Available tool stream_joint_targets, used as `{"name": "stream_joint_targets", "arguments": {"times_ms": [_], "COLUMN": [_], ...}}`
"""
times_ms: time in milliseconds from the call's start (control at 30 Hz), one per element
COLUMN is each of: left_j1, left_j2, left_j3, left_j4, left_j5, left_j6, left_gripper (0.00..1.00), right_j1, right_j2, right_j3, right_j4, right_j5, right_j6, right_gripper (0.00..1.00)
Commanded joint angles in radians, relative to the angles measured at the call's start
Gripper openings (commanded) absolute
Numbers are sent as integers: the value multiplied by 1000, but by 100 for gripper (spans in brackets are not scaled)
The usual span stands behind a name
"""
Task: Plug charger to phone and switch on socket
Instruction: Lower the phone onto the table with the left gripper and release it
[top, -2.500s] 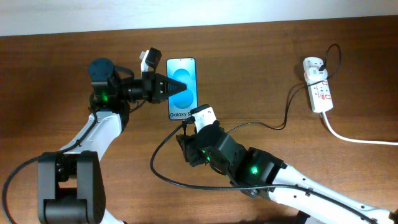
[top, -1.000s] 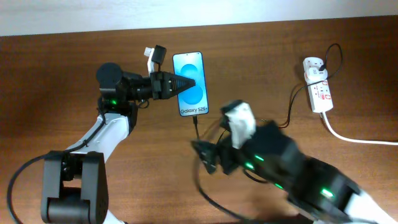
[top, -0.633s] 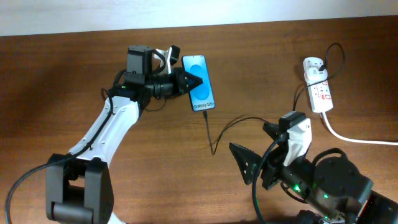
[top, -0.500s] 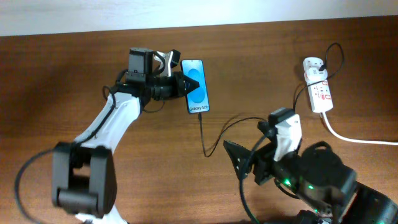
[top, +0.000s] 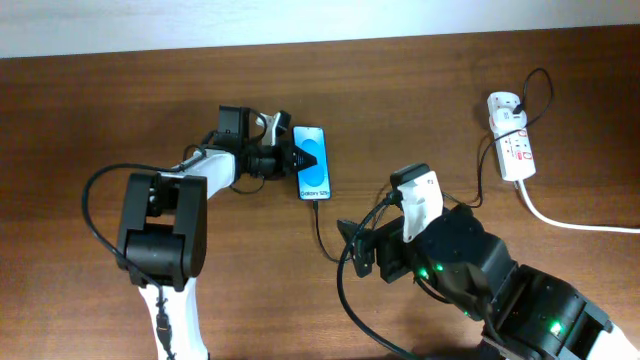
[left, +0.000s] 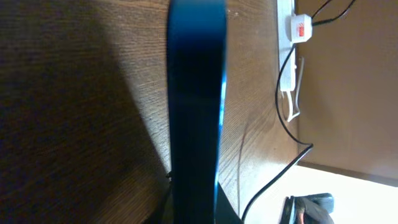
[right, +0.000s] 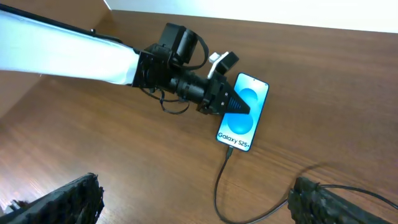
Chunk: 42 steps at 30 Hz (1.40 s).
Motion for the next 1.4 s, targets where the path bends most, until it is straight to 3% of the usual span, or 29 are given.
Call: {"name": "stream_joint_targets", "arguments": {"times_ms": [0, 67, 133, 200, 467, 567, 700, 967, 1200, 1300, 1333, 1367], "left_j1": [1, 1, 1, 1, 1, -2, -16, -27, 27, 90, 104, 117], "left_j2": [10, 10, 10, 10, 10, 10, 10, 10, 5, -74, -112, -159], "left_j3": [19, 19, 19, 19, 19, 19, 21, 41, 71, 138, 151, 163], "left_j4": [-45, -86, -85, -86, -222, -296, -350, -447, -526, -550, -550, -549], "left_j5": [-62, -103, -103, -103, -245, -320, -407, -534, -600, -600, -604, -626], "left_j6": [23, 23, 23, 23, 11, 8, 8, 9, 8, 9, 11, 16], "left_gripper": [3, 7, 21, 27, 41, 71, 99, 99, 99, 99, 99, 99], "right_j1": [-6, -6, -6, -6, -6, -6, -6, -6, -6, -6, -6, -6], "right_j2": [10, 11, 11, 11, 16, 38, 45, 45, 45, 53, 64, 78], "right_j3": [8, 8, 8, 8, 8, 8, 8, 8, 8, 8, 8, 8], "right_j4": [7, 21, 36, 42, 45, 46, 46, 45, 45, 46, 44, 41], "right_j5": [13, 13, 13, 13, 13, 13, 13, 13, 12, 14, 42, 64], "right_j6": [-7, -7, -7, -7, -7, -7, -7, -6, -7, -7, -7, -7], "right_gripper": [99, 99, 99, 99, 99, 99, 99, 98, 99, 99, 79, 49]}}
